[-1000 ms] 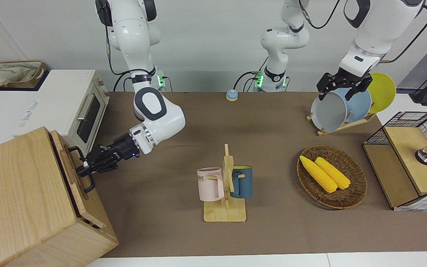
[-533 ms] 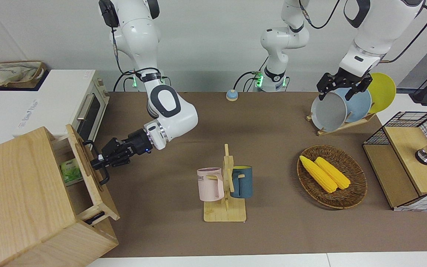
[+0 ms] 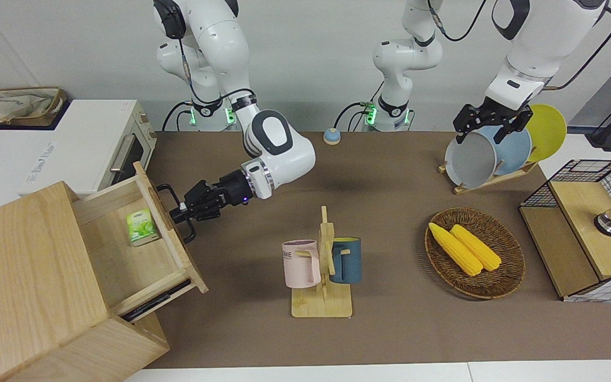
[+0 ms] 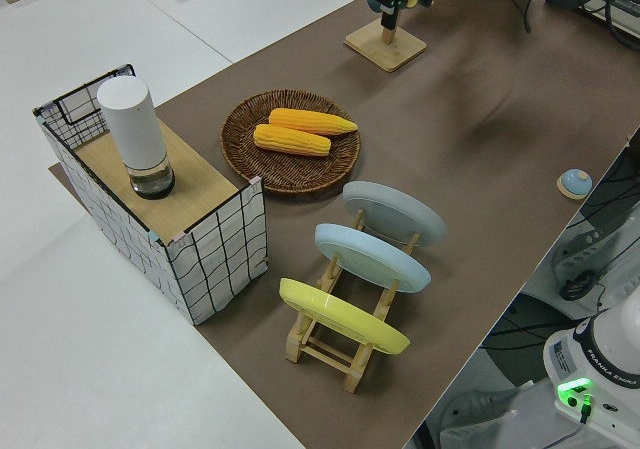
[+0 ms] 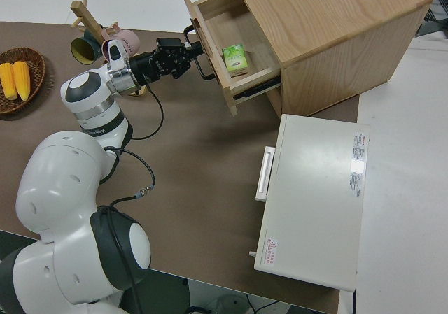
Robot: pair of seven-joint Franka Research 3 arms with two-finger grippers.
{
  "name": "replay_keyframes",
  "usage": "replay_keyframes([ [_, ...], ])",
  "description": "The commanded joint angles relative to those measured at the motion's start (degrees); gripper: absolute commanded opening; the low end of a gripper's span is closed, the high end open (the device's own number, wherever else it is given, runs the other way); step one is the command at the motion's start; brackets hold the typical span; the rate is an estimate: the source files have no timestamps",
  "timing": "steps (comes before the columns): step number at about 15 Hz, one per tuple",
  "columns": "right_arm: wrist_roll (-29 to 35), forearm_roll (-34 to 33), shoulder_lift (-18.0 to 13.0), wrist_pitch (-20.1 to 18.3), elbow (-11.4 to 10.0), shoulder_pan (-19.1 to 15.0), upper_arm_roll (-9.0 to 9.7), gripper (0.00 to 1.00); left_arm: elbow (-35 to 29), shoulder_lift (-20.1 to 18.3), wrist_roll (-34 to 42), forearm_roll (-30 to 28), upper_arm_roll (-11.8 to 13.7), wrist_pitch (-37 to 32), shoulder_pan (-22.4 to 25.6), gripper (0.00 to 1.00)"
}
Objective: Slide drawer open with right arm
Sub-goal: 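Pull the drawer toward the robot with the right gripper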
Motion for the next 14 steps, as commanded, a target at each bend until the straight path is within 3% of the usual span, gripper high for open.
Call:
replay_keyframes([
  [1,-4.0,0.7,-0.4,-3.0,1.6,3.1,0.12,0.000,1.5,0.7,0.6,1.0,-0.4,-1.1,0.3,0.99],
  [6,-4.8,3.5,-0.4,-7.1,2.5,7.3,0.12,0.000,1.5,0.7,0.6,1.0,-0.4,-1.1,0.3,0.99],
  [14,-4.8,6.3,-0.4,-8.2,2.9,10.3,0.03,0.000,1.5,0.7,0.6,1.0,-0.4,-1.1,0.3,0.99],
])
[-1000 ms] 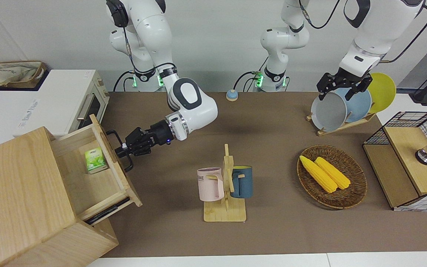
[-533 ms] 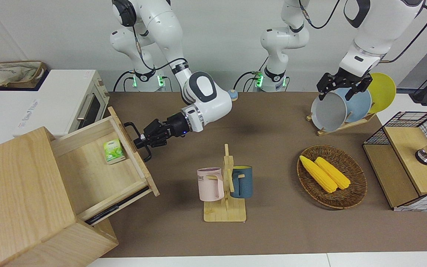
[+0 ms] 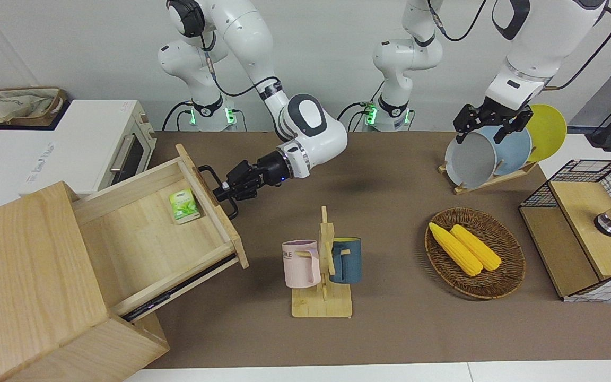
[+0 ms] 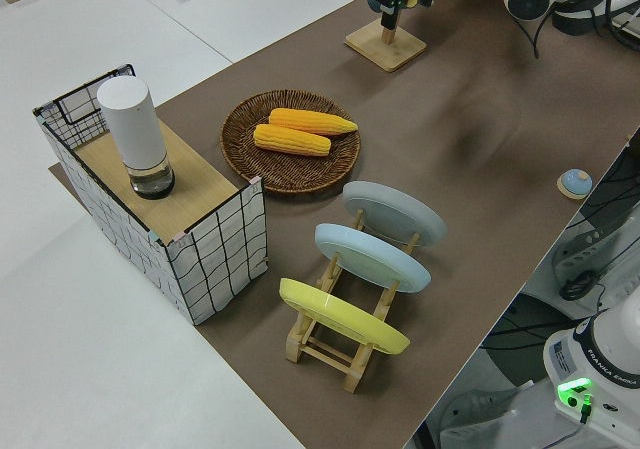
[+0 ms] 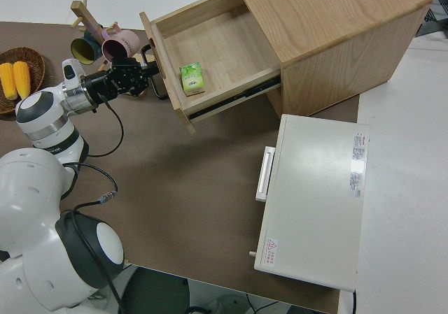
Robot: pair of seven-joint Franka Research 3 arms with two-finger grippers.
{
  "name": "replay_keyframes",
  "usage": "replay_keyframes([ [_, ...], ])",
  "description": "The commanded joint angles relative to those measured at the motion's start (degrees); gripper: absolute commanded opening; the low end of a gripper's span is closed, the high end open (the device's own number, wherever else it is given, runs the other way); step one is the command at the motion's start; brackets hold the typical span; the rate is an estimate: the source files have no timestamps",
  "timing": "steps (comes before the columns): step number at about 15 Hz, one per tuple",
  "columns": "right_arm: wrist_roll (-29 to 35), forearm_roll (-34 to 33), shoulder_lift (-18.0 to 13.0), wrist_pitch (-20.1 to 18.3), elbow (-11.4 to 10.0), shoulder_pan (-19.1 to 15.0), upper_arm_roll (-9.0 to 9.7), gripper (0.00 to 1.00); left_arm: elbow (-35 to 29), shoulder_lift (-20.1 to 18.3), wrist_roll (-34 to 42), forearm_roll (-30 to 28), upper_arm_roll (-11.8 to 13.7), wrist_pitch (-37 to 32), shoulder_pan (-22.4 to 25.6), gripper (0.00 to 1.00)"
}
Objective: Slide drawer open with right arm
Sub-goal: 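Pull the drawer toward the robot with the right gripper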
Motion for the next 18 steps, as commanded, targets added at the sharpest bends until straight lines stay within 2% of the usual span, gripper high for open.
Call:
replay_keyframes([
  [1,-4.0,1.1,-0.4,-1.3,2.6,1.4,-0.18,0.000,1.5,0.7,0.6,1.0,-0.4,-1.1,0.3,0.99],
  [4,-4.0,1.2,-0.4,-1.3,2.7,1.5,-0.18,0.000,1.5,0.7,0.6,1.0,-0.4,-1.1,0.3,0.99],
  [5,-4.0,1.2,-0.3,-1.3,2.7,1.6,-0.18,0.043,1.4,0.7,0.6,1.0,-0.4,-1.1,0.3,0.99],
  [7,-4.0,1.2,-0.3,-1.3,2.7,1.7,-0.18,0.231,1.4,0.7,0.6,1.0,-0.4,-1.1,0.3,0.99],
  [8,-4.0,1.2,-0.3,-1.3,2.7,1.7,-0.18,0.433,1.4,0.7,0.6,1.0,-0.4,-1.1,0.3,0.99],
  [10,-4.1,1.1,-0.3,-1.3,2.6,1.8,-0.18,0.982,1.5,0.7,0.6,1.0,-0.4,-1.1,0.3,0.99],
  [18,-2.2,2.6,-0.3,-1.3,2.6,2.5,-0.18,0.983,1.5,0.7,0.6,1.0,-0.4,-1.1,0.3,0.99],
])
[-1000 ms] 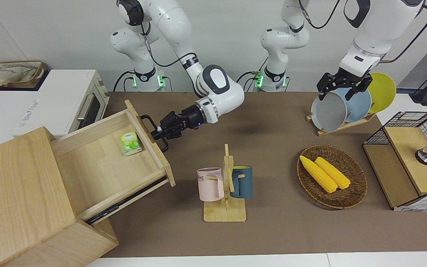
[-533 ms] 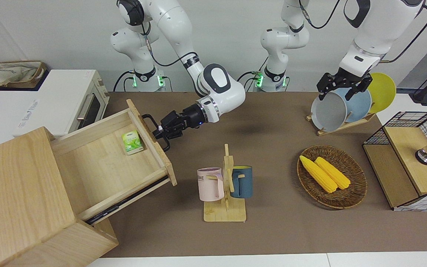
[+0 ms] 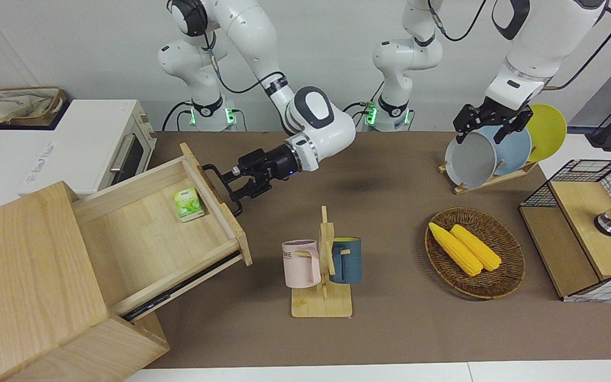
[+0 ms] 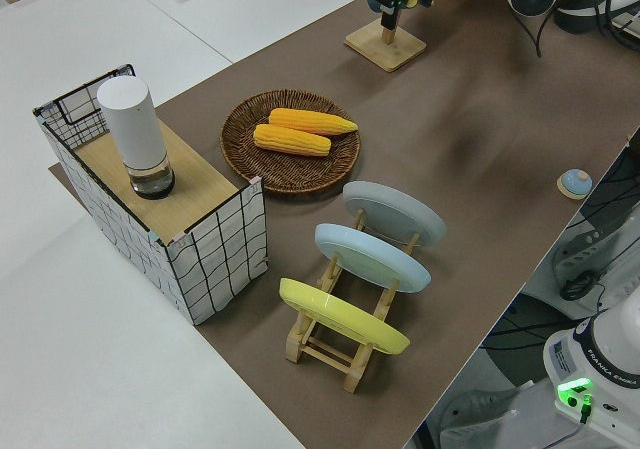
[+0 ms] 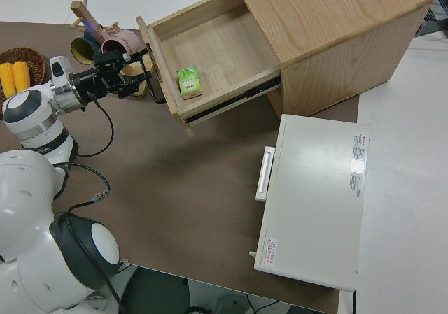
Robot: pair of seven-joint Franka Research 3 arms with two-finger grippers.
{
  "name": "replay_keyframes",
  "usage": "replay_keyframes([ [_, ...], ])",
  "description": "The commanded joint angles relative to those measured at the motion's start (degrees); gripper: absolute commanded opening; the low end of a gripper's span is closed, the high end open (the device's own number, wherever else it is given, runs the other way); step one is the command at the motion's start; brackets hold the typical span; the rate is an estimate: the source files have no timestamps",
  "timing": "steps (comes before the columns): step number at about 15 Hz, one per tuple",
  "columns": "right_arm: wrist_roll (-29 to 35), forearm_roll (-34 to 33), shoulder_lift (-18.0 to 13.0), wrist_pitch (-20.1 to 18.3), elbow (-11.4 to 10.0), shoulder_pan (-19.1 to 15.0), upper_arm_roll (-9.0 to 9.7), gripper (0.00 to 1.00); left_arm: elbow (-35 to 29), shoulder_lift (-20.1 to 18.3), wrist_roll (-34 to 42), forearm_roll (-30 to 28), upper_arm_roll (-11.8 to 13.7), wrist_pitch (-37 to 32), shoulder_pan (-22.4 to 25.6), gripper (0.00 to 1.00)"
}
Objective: Slide drawer open with right arm
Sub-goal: 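Pull the drawer toward the robot with the right gripper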
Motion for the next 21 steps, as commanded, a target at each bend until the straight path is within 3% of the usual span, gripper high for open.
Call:
replay_keyframes([
  [1,1.2,2.7,-0.2,-0.6,0.3,1.4,-0.17,0.983,1.5,0.7,0.6,1.0,-0.4,-1.1,0.3,0.99],
  [5,2.8,6.5,-0.2,-2.6,1.3,3.4,-0.17,0.985,1.5,0.7,0.6,1.0,-0.4,-1.1,0.3,0.99],
  [9,2.6,17.8,-1.1,-3.7,7.5,6.5,0.01,0.985,1.5,0.7,0.6,1.0,-0.4,-1.1,0.3,0.99],
  [11,2.3,20.8,-2.1,-3.3,9.3,6.4,0.96,0.983,1.4,0.7,0.6,1.0,-0.4,-1.1,0.3,0.99],
  [12,2.2,22.3,-2.3,-3.2,10.5,5.9,1.84,0.985,1.5,0.7,0.6,1.0,-0.4,-1.1,0.3,0.99],
  [15,1.7,26.7,-3.5,-2.8,13.3,5.5,1.94,0.985,1.4,0.7,0.6,1.0,-0.4,-1.1,0.3,0.99],
  [18,0.7,31.5,-5.5,-2.4,14.1,3.8,2.03,0.983,1.5,0.7,0.6,1.0,-0.4,-1.1,0.3,0.99],
  [21,-2.8,39.8,-9.2,1.9,14.2,-0.5,1.94,0.983,1.4,0.7,0.6,1.0,-0.4,-1.1,0.3,0.99],
])
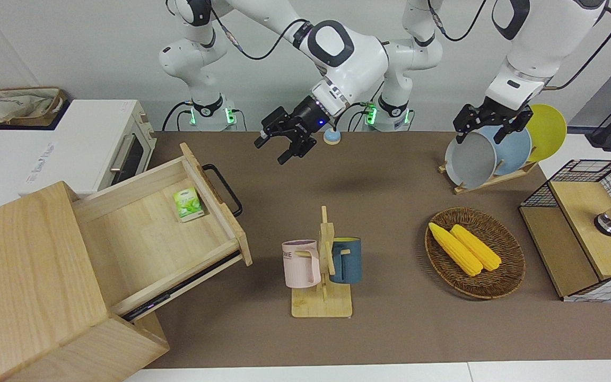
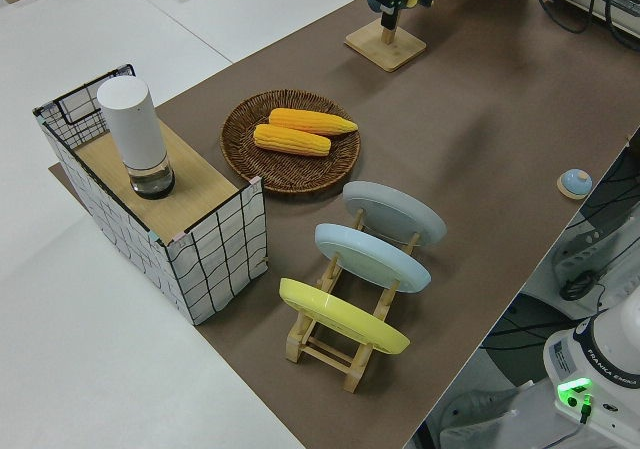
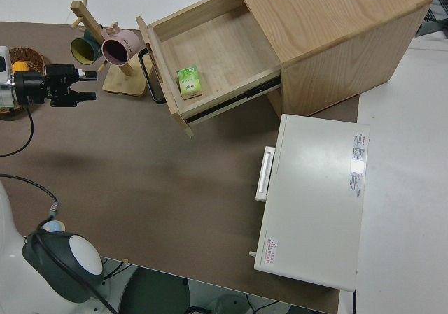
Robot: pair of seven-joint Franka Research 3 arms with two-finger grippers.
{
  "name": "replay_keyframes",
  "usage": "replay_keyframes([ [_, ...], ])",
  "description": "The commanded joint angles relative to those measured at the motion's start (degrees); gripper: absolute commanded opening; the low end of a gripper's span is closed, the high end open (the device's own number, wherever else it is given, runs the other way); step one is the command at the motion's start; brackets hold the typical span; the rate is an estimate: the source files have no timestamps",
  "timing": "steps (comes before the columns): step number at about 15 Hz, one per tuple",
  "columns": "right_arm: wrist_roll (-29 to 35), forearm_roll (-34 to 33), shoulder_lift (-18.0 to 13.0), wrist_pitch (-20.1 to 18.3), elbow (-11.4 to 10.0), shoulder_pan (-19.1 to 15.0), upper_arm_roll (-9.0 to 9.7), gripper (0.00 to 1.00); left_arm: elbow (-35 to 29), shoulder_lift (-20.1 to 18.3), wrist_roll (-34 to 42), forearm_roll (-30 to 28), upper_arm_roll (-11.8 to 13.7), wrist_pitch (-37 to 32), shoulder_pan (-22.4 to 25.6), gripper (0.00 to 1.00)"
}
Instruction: Slide drawer open with right arm
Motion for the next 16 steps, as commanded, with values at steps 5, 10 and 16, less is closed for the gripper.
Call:
replay_keyframes([
  [5,-6.7,22.3,-9.0,5.8,0.0,-13.5,0.37,0.983,1.5,0.7,0.6,1.0,-0.4,-1.1,0.3,0.99],
  [10,-11.5,35.7,-12.6,6.3,0.0,-22.4,-0.15,0.985,1.5,0.7,0.6,1.0,-0.4,-1.1,0.3,0.99],
  [16,-21.2,45.9,-14.7,6.3,-0.7,-32.6,-1.03,0.985,1.5,0.7,0.6,1.0,-0.4,-1.1,0.3,0.99],
])
